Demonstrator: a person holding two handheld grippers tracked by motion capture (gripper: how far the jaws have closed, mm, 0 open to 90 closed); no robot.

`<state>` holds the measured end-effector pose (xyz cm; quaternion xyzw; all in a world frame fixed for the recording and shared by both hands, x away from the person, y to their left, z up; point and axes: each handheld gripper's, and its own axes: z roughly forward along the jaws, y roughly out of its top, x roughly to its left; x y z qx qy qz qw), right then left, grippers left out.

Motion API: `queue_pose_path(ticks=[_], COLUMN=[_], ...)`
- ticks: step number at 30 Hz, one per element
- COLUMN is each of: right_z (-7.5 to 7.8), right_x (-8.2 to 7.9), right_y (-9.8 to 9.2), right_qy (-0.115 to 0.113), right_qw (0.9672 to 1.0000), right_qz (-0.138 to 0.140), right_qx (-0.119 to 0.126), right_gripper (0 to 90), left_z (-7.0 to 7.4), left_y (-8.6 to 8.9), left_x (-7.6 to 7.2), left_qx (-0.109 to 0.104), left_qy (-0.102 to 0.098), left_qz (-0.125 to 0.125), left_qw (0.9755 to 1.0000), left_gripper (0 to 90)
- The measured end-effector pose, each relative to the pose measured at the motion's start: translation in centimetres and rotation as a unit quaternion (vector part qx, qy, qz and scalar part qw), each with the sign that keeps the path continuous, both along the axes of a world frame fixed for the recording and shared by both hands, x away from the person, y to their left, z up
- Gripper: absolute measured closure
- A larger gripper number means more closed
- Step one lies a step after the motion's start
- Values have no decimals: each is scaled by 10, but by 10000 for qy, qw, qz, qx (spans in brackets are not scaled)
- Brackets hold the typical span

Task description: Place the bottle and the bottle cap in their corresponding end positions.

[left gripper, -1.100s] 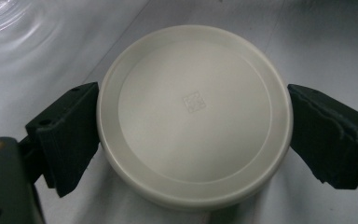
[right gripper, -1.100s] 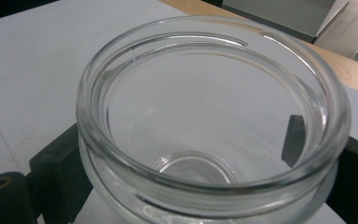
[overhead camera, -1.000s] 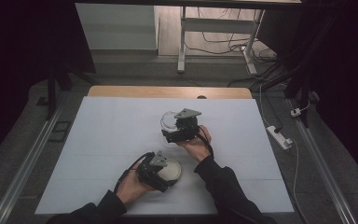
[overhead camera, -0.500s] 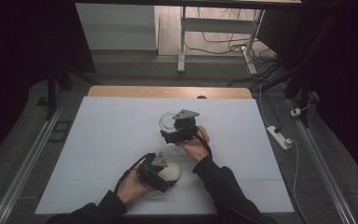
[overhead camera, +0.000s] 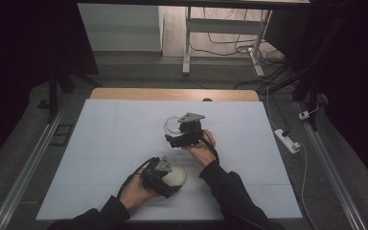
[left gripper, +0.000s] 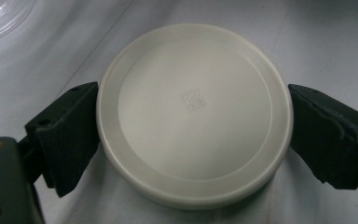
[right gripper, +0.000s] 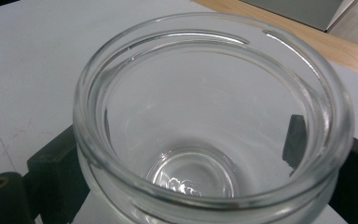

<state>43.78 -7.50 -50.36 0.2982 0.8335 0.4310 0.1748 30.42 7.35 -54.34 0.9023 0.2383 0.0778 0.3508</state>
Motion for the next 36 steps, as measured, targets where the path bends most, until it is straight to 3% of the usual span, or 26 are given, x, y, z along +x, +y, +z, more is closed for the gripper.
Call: queue_pose_path(ticks=[4, 9, 21, 36], right_z=[0, 2, 8, 22], right_x=[0, 2, 0, -15], right_y=[0, -1, -4, -24], right_qy=[30, 126, 220, 158], right_qw=[10000, 9999, 9996, 9995], right_qz=[3, 29, 110, 139], right_qx=[1, 62, 130, 242], right_gripper=[50, 28, 0, 0], left_z=[0, 0, 2, 11], left_y=[0, 3, 11, 26], left_x=[0, 1, 1, -5], left_qx=[-22, -198, -524, -843], left_qy=[11, 134, 186, 280], left_qz=[13, 48, 46, 108], left_qw=[10000, 9997, 9984, 9960], left_gripper=[81, 79, 26, 0])
